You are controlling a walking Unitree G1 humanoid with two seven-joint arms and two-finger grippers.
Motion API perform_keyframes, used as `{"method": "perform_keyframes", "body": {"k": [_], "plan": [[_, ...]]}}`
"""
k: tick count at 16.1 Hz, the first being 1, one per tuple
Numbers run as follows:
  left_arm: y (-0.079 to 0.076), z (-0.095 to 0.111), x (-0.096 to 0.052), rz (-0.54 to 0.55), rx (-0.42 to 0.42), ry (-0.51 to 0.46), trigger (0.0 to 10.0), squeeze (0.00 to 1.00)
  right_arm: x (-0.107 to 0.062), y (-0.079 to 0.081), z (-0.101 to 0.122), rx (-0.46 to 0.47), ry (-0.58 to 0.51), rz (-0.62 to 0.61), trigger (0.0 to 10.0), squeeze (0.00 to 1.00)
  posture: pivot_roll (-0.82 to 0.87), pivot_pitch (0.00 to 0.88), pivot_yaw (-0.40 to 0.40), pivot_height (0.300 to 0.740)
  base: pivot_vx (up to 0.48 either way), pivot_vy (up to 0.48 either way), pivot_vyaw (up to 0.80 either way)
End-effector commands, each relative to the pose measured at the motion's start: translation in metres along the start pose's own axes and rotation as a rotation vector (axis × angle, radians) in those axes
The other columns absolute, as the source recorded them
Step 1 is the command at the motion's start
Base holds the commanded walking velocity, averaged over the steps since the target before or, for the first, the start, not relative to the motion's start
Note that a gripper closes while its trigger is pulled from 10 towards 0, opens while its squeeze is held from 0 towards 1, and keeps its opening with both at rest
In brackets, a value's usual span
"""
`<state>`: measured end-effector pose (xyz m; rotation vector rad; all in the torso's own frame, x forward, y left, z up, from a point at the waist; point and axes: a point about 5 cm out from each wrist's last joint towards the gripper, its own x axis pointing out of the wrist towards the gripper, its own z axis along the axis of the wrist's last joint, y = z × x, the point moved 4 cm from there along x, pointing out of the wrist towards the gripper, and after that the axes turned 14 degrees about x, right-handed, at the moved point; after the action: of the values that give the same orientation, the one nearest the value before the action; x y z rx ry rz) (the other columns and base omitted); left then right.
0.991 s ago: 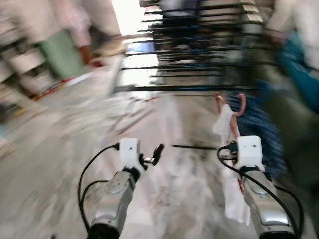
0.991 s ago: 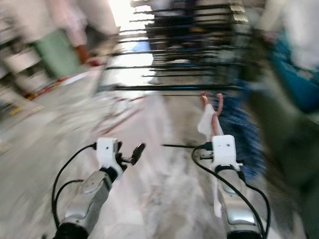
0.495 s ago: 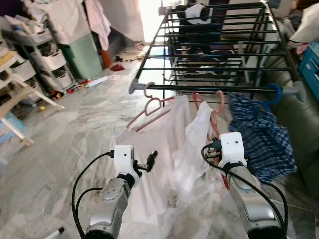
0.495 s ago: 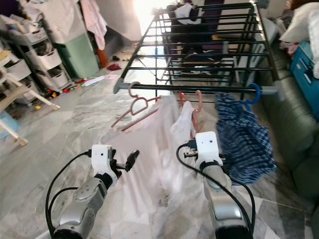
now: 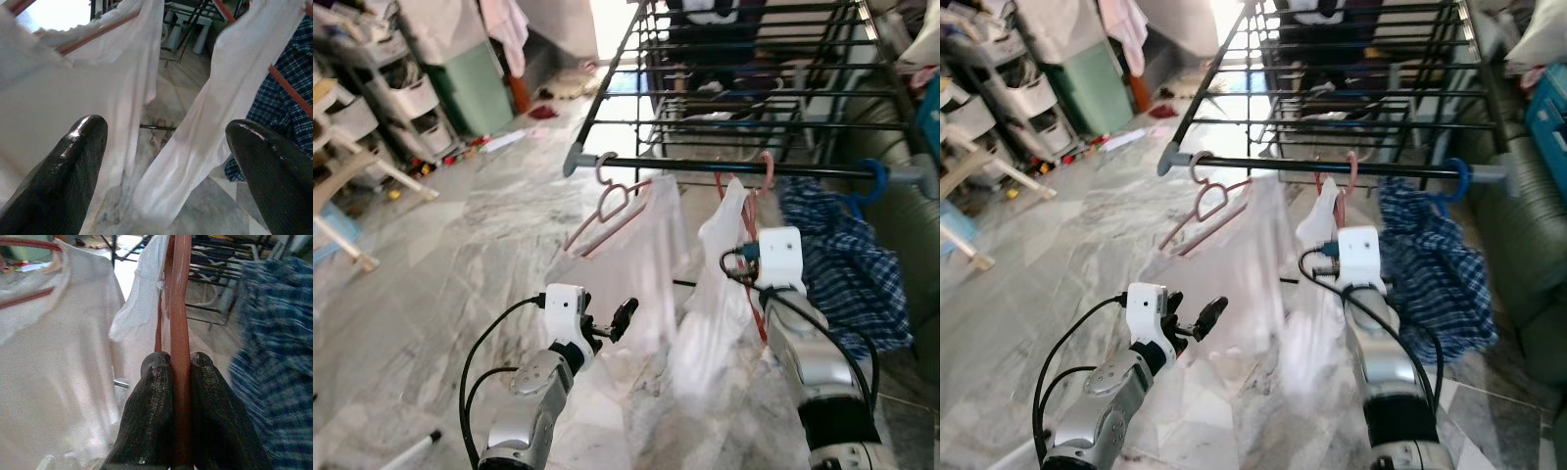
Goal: Hang hanger
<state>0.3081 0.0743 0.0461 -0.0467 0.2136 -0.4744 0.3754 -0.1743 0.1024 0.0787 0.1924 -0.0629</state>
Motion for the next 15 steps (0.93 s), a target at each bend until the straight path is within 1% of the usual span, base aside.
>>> {"method": "perform_keyframes", "body": {"k": [1,2,4,7,9,10,11,12,15], "plan": [[-0.002,0.000,-0.003,-0.023,-0.002,0.001,10.0,0.00,0.006,0.006,0.009,0.007,-0.010,0.014,10.0,0.00,-0.16,0.080,0.127,0.740,0.000,0.000,0.00],[-0.008,-0.001,-0.006,-0.064,-0.012,0.005,10.0,0.00,0.014,0.009,0.012,0.001,0.001,0.023,10.0,0.00,-0.16,0.086,0.126,0.740,0.000,0.000,0.00],[-0.012,-0.001,-0.008,-0.081,-0.013,0.009,10.0,0.00,0.024,0.013,0.017,0.021,0.017,0.018,10.0,0.00,-0.15,0.088,0.127,0.740,0.000,0.000,0.00],[-0.015,-0.001,-0.008,-0.096,-0.019,0.012,10.0,0.00,0.028,0.012,0.017,0.019,0.028,0.003,10.0,0.00,-0.15,0.084,0.119,0.740,0.000,0.000,0.00],[-0.018,-0.001,-0.009,-0.114,-0.019,0.017,10.0,0.00,0.032,0.008,0.015,0.030,0.039,-0.008,10.0,0.00,-0.15,0.083,0.117,0.740,0.000,0.000,0.00],[-0.018,-0.001,-0.009,-0.118,-0.018,0.019,10.0,0.00,0.034,0.005,0.012,0.055,0.051,-0.016,10.0,0.47,-0.15,0.084,0.118,0.740,0.000,0.000,0.00],[-0.019,-0.001,-0.009,-0.120,-0.017,0.021,10.0,0.00,0.035,0.004,0.011,0.068,0.055,-0.017,10.0,0.98,-0.15,0.084,0.118,0.740,0.000,0.000,0.00],[-0.019,-0.001,-0.009,-0.121,-0.018,0.021,10.0,0.00,0.035,0.003,0.011,0.068,0.057,-0.017,10.0,1.00,-0.15,0.084,0.118,0.740,0.000,0.000,0.00],[-0.020,-0.001,-0.009,-0.130,-0.019,0.023,10.0,0.00,0.037,0.004,0.009,0.075,0.062,-0.016,10.0,1.00,-0.14,0.078,0.116,0.740,0.000,0.000,0.00]]}}
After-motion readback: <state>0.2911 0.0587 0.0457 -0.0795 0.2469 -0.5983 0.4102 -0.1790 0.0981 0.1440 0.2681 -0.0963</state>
